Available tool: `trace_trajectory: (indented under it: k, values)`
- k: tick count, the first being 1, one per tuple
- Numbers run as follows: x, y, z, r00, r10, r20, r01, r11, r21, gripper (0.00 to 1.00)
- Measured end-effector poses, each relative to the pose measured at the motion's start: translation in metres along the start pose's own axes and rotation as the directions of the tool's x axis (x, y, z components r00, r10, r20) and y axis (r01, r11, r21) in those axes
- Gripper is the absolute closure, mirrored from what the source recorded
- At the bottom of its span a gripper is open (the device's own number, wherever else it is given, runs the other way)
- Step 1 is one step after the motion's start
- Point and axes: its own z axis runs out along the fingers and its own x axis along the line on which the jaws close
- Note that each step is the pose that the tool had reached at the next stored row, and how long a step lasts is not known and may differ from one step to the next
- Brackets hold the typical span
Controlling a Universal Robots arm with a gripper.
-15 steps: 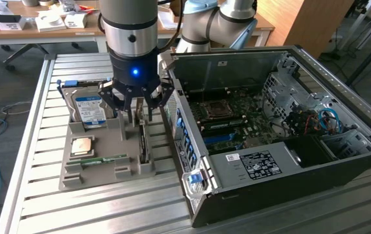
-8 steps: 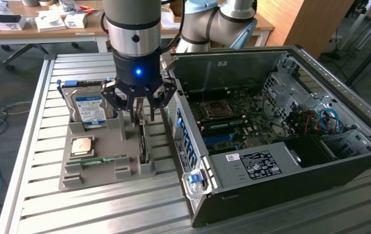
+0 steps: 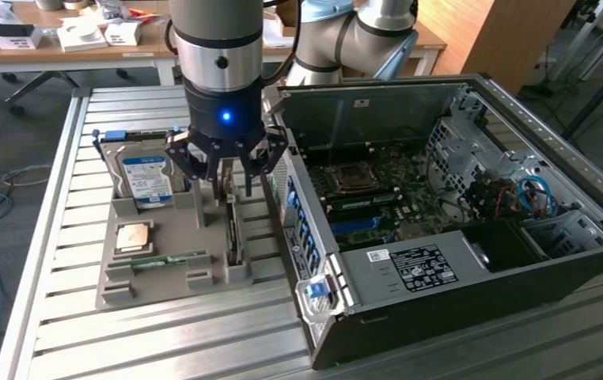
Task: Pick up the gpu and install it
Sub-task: 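Pick up the gpu and move the gpu toward the slot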
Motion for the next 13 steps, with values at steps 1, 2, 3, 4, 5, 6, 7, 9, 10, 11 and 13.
trace_trajectory:
  k: [1,2,3,4,5,6,7,9,10,11,13]
  values:
    - [0.0,0.0,0.0001,1.0,0.001,0.0,-0.001,1.0,0.0,0.53]
    - [0.0,0.0,0.0004,1.0,0.003,0.0002,-0.003,1.0,0.0,0.53]
    - [0.0,0.0,0.0006,1.0,0.006,0.0003,-0.006,1.0,0.0,0.53]
    - [0.0,-0.0001,0.0008,1.0,0.009,0.0005,-0.009,1.0,0.0001,0.53]
    - [0.0,-0.0001,0.001,0.9999,0.012,0.0006,-0.012,0.9999,0.0002,0.53]
    - [0.0,-0.0001,0.001,0.9999,0.016,0.0007,-0.016,0.9999,0.0003,0.53]
    - [0.0,-0.0001,0.0011,0.9999,0.016,0.0008,-0.016,0.9999,0.0003,0.53]
    - [0.0,-0.0001,0.0011,0.9999,0.017,0.0008,-0.017,0.9999,0.0003,0.53]
    - [0.0,-0.0001,0.0011,0.9999,0.017,0.0008,-0.017,0.9999,0.0003,0.53]
    - [0.0,-0.0001,0.0011,0.9999,0.017,0.0008,-0.017,0.9999,0.0003,0.53]
    - [0.0,-0.0001,0.0011,0.9999,0.017,0.0008,-0.017,0.9999,0.0003,0.53]
